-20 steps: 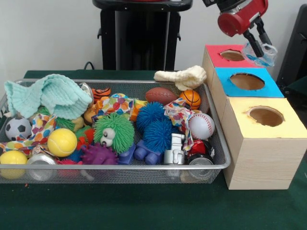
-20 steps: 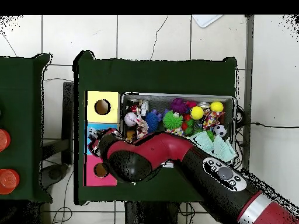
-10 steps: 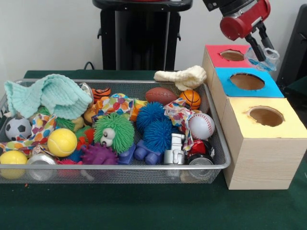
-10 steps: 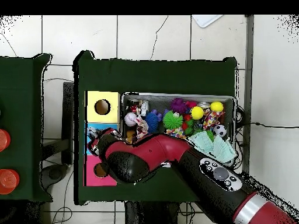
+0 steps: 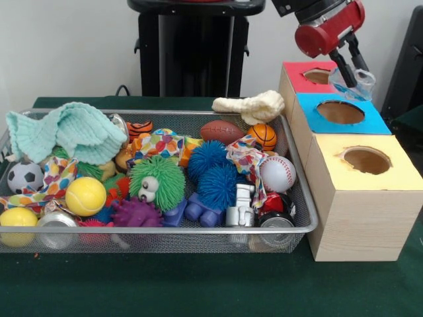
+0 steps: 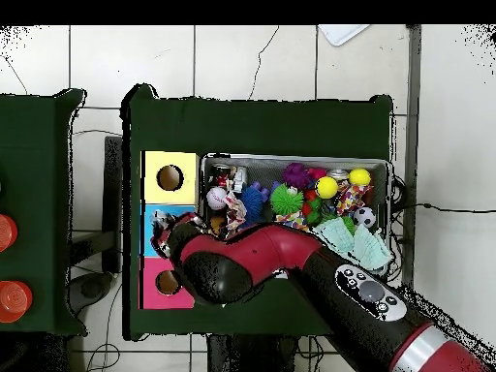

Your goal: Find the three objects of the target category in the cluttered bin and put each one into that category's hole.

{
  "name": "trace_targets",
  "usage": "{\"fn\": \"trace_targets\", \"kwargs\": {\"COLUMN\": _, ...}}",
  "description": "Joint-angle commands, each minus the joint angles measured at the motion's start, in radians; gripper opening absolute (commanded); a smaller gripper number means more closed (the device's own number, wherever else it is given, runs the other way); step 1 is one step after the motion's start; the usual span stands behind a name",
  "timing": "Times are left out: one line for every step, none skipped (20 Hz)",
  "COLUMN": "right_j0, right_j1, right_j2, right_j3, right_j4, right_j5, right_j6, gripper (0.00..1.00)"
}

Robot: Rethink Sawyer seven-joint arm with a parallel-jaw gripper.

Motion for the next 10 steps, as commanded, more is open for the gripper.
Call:
{"fn": "trace_targets", "kwargs": {"right_j0": 0.001, "right_j1": 0.01, "right_j2": -0.104, "right_j3": -0.011, "right_j4": -0.068, "right_j5": 0.029, "right_j6": 0.063, "gripper": 0.0}}
{"fn": "trace_targets", "kwargs": {"right_j0": 0.01, "right_j1": 0.013, "right_j2": -0.116, "right_j3": -0.016, "right_j4": -0.077, "right_j5": 0.015, "right_j6": 0.069, "gripper": 0.0}}
{"fn": "trace_targets", "kwargs": {"right_j0": 0.02, "right_j1": 0.02, "right_j2": -0.134, "right_j3": -0.019, "right_j4": -0.09, "right_j5": -0.004, "right_j6": 0.076, "gripper": 0.0}}
{"fn": "trace_targets", "kwargs": {"right_j0": 0.031, "right_j1": 0.027, "right_j2": -0.149, "right_j3": -0.024, "right_j4": -0.098, "right_j5": -0.017, "right_j6": 0.083, "gripper": 0.0}}
{"fn": "trace_targets", "kwargs": {"right_j0": 0.042, "right_j1": 0.034, "right_j2": -0.164, "right_j3": -0.03, "right_j4": -0.107, "right_j5": -0.03, "right_j6": 0.09, "gripper": 0.0}}
{"fn": "trace_targets", "kwargs": {"right_j0": 0.055, "right_j1": 0.039, "right_j2": -0.181, "right_j3": -0.035, "right_j4": -0.116, "right_j5": -0.045, "right_j6": 0.098, "gripper": 0.0}}
{"fn": "trace_targets", "kwargs": {"right_j0": 0.067, "right_j1": 0.04, "right_j2": -0.196, "right_j3": -0.037, "right_j4": -0.122, "right_j5": -0.056, "right_j6": 0.106, "gripper": 0.0}}
{"fn": "trace_targets", "kwargs": {"right_j0": 0.084, "right_j1": 0.046, "right_j2": -0.218, "right_j3": -0.043, "right_j4": -0.13, "right_j5": -0.071, "right_j6": 0.116, "gripper": 0.0}}
{"fn": "trace_targets", "kwargs": {"right_j0": 0.096, "right_j1": 0.047, "right_j2": -0.233, "right_j3": -0.046, "right_j4": -0.131, "right_j5": -0.083, "right_j6": 0.126, "gripper": 0.0}}
{"fn": "trace_targets", "kwargs": {"right_j0": 0.109, "right_j1": 0.052, "right_j2": -0.249, "right_j3": -0.05, "right_j4": -0.134, "right_j5": -0.094, "right_j6": 0.131, "gripper": 0.0}}
